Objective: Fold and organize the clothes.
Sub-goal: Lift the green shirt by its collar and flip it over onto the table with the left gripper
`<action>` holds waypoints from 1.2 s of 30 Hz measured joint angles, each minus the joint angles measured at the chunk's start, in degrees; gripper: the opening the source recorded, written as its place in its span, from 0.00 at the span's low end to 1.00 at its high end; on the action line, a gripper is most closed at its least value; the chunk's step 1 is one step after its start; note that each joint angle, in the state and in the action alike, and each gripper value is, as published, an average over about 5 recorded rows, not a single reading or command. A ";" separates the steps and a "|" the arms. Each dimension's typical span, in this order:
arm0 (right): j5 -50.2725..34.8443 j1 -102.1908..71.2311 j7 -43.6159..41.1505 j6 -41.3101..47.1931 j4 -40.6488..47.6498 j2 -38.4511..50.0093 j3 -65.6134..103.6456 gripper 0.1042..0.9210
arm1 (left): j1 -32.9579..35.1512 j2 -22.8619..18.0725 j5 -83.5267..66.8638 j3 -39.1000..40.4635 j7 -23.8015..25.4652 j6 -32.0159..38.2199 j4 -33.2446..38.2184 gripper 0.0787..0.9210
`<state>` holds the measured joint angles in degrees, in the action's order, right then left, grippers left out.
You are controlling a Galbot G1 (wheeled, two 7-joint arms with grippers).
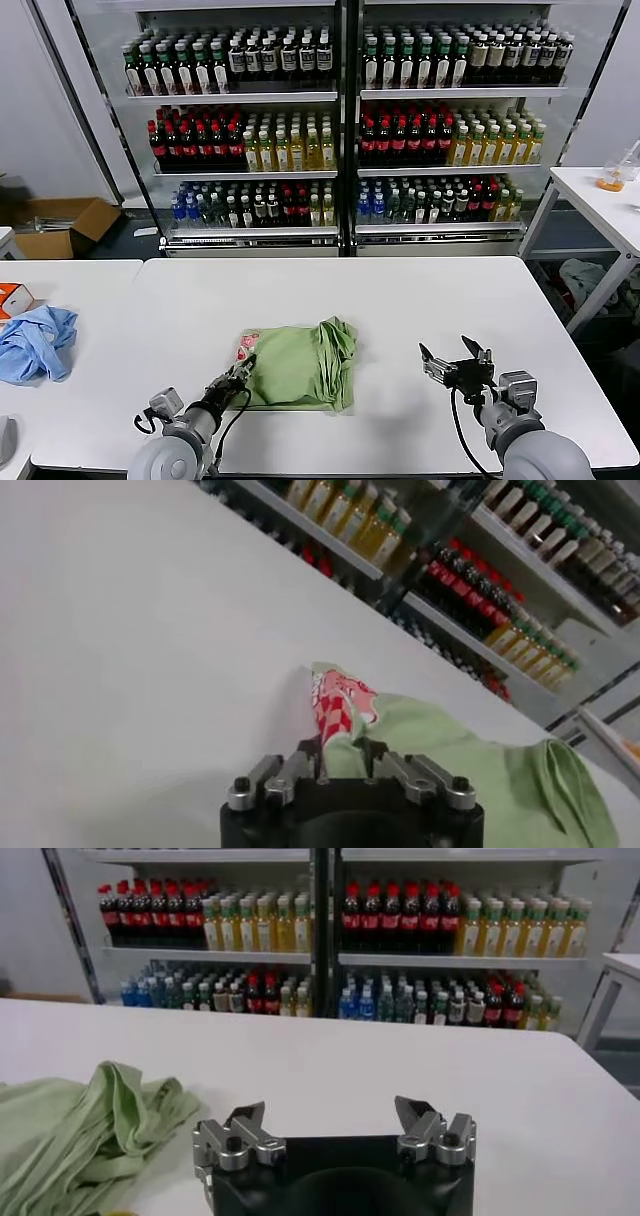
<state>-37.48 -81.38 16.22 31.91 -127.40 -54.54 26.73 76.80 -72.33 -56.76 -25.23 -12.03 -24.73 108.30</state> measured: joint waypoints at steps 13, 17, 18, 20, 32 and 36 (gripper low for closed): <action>0.03 -0.70 0.00 -0.15 -0.39 0.36 0.64 0.88 | 0.04 -0.85 -10.30 -3.00 0.50 0.88 1.39 0.03; -0.14 -0.42 -0.01 -0.18 -0.43 0.45 0.52 0.88 | 0.65 -0.40 -12.99 -4.92 0.20 0.83 2.20 0.03; -0.21 -0.30 -0.02 -0.20 -0.44 0.48 0.52 0.88 | 0.86 -0.19 -13.66 -5.63 0.11 0.77 2.44 0.03; -0.40 -0.04 -0.03 -0.23 -0.45 0.53 0.58 0.88 | 1.37 0.38 -14.90 -7.35 -0.04 0.62 2.91 0.03; -0.94 1.25 -0.22 -0.75 -0.94 0.61 0.17 0.88 | 5.21 11.60 -20.81 -25.19 0.67 -0.97 6.81 0.03; -0.95 1.04 -0.32 -0.78 -1.28 0.94 0.36 0.88 | 5.58 15.21 -19.82 -28.67 1.54 -1.38 9.25 0.03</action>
<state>-38.42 -80.34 15.90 31.13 -128.67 -53.60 27.09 82.38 -57.12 -76.58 -53.90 -10.49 -26.11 117.55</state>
